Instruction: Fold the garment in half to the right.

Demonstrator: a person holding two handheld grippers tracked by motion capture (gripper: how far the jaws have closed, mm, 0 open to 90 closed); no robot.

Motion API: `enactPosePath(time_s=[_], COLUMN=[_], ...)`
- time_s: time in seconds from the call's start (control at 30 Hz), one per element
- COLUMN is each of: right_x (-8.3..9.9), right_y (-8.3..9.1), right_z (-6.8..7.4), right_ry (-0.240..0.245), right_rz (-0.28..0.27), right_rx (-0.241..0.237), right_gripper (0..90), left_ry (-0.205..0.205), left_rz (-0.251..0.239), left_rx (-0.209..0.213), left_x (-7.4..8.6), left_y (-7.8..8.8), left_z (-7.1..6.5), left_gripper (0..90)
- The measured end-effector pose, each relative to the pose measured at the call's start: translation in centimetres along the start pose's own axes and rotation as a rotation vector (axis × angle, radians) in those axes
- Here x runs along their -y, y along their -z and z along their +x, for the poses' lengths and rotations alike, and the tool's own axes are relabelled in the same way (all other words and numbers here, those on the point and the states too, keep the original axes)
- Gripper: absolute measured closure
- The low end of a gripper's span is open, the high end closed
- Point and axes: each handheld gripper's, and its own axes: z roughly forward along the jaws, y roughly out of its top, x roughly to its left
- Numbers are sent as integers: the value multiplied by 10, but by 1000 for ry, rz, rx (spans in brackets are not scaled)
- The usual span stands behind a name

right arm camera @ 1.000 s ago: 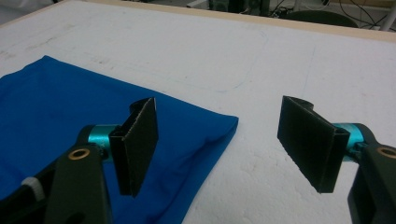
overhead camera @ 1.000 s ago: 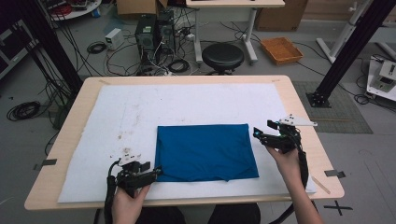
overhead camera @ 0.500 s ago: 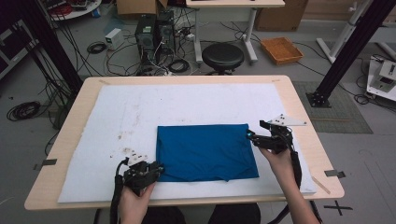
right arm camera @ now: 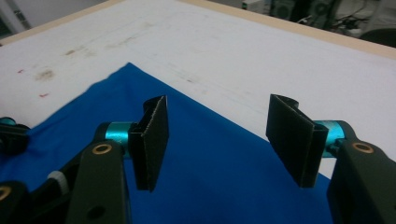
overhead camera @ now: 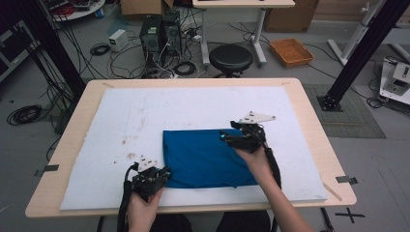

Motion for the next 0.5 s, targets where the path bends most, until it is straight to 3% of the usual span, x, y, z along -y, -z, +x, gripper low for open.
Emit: enactPosePath(time_s=[0.1, 0.13, 0.3, 0.5], right_x=[-7, -14, -31, -45], right_y=[-15, -31, -73, -125], right_z=[9, 17, 35, 53], right_ry=[13, 16, 19, -3], right_rz=[15, 40, 90, 168], right_rx=[-16, -40, -91, -118], right_gripper=[422, 431, 494, 525], left_ry=[7, 7, 6, 6], left_rz=[0, -2, 0, 2], left_rx=[9, 11, 19, 25], left_x=[0, 0, -1, -1], left_y=[0, 0, -1, 0], left_z=[2, 3, 4, 5], left_gripper=[813, 814, 813, 813])
